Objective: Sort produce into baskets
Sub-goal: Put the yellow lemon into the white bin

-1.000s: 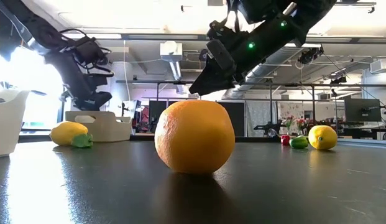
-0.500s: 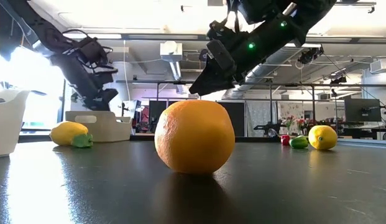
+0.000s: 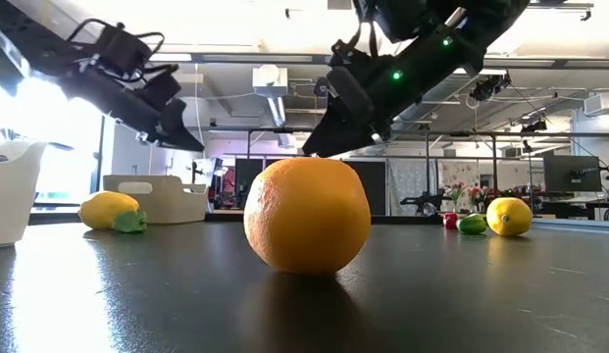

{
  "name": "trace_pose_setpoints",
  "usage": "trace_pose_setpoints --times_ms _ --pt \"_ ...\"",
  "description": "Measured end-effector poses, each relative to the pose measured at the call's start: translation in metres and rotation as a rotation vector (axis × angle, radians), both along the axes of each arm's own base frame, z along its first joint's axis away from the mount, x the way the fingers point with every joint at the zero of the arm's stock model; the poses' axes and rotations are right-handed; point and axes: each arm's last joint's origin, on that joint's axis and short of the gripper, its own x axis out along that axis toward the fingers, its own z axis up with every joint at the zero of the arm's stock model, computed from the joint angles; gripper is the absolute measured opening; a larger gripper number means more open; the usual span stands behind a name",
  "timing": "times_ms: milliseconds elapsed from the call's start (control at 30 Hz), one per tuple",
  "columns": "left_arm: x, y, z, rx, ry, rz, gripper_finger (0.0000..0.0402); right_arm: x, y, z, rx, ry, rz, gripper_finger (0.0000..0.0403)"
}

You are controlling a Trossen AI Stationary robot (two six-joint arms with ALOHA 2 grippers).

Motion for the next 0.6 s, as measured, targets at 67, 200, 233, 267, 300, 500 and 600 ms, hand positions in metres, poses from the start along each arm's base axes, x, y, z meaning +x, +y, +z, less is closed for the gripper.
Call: trace_pose_setpoints --times_ms 67,200,233,267,300,500,600 --pt "0.001 -0.01 -0.002 0.031 -0.038 -0.043 0.0006 0.0 -0.005 0.0 0.044 -0.029 -0.078 0.0238" --pt "0.002 -0.03 -0.009 0.062 -0.118 -0.127 0.0002 0.0 -0.012 -0.002 0.038 -0.038 -0.151 0.0239" --pt "0.002 -0.035 -0.012 0.07 -0.133 -0.15 0.0001 0.001 -0.014 -0.004 0.032 -0.038 -0.16 0.0241" --pt "0.002 -0.039 -0.014 0.077 -0.147 -0.173 0.0001 0.002 -0.015 -0.006 0.026 -0.038 -0.169 0.0244" --pt "0.002 -0.043 -0.015 0.082 -0.158 -0.199 0.0001 0.004 -0.017 -0.009 0.025 -0.042 -0.175 0.0249" --pt "0.004 -0.062 -0.022 0.129 -0.188 -0.313 0.0001 0.011 -0.036 -0.022 0.022 -0.072 -0.232 0.0291" --pt "0.005 -0.066 -0.022 0.141 -0.185 -0.342 0.0001 0.013 -0.053 -0.018 0.02 -0.082 -0.276 0.031"
